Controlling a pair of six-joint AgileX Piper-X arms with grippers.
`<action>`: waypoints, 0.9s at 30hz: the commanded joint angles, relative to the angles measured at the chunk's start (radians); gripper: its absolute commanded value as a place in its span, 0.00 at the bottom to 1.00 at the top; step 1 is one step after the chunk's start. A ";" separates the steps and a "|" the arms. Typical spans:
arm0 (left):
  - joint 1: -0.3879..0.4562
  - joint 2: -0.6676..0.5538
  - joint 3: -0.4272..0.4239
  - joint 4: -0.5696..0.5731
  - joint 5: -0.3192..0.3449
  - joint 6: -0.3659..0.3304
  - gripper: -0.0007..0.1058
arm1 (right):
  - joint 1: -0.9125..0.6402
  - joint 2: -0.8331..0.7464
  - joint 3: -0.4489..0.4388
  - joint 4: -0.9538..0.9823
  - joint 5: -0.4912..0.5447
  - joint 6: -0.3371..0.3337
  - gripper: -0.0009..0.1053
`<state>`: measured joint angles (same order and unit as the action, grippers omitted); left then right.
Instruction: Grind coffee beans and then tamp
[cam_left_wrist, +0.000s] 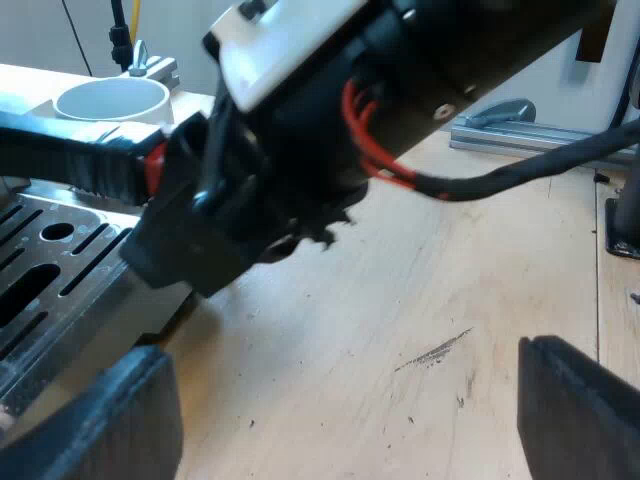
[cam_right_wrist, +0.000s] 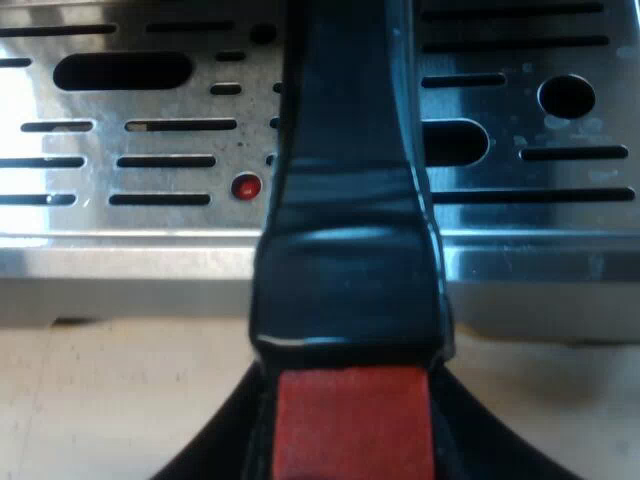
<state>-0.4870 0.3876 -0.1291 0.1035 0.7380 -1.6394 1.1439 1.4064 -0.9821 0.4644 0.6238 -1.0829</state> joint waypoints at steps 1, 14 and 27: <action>-0.003 -0.001 -0.008 -0.008 0.021 -0.002 0.67 | 0.041 -0.034 -0.004 0.036 -0.036 -0.033 0.01; -0.003 -0.001 -0.017 -0.002 0.021 -0.016 0.67 | 0.135 -0.056 -0.004 0.146 0.021 0.043 0.01; -0.003 -0.025 -0.167 0.306 -0.005 0.003 0.67 | 0.234 -0.158 -0.003 0.299 0.099 0.093 0.01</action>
<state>-0.4870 0.3833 -0.2716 0.3766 0.7405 -1.6391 1.3767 1.2620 -0.9731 0.7672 0.6693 -0.9893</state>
